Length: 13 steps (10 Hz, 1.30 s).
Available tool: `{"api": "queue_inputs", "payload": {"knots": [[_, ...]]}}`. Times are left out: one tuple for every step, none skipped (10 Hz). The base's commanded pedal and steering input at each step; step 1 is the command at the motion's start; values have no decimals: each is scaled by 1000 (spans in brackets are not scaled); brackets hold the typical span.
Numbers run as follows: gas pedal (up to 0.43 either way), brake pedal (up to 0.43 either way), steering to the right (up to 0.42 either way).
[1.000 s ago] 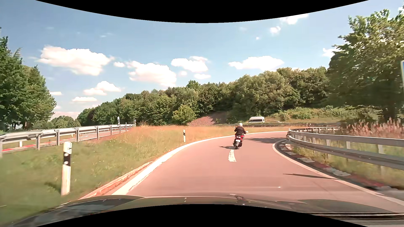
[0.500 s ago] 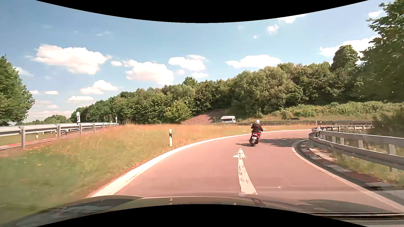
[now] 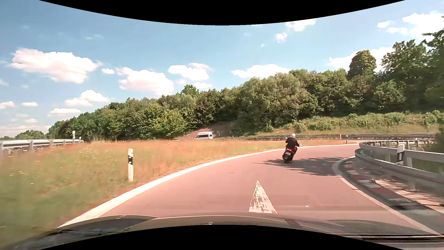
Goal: Follow the waypoints while adhering to traffic rules and regulations
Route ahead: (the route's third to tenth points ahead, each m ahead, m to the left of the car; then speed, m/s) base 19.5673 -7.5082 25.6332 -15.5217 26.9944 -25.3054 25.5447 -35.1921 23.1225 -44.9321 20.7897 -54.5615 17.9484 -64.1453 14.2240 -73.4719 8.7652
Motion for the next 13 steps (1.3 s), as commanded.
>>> {"api": "queue_inputs", "payload": {"knots": [[87,12,117],[87,12,119],[87,12,126],[87,12,139],[87,12,149],[98,12,160],[98,12,173],[98,12,178],[98,12,184],[98,12,185],[98,12,188],[98,12,191],[98,12,195]]}}
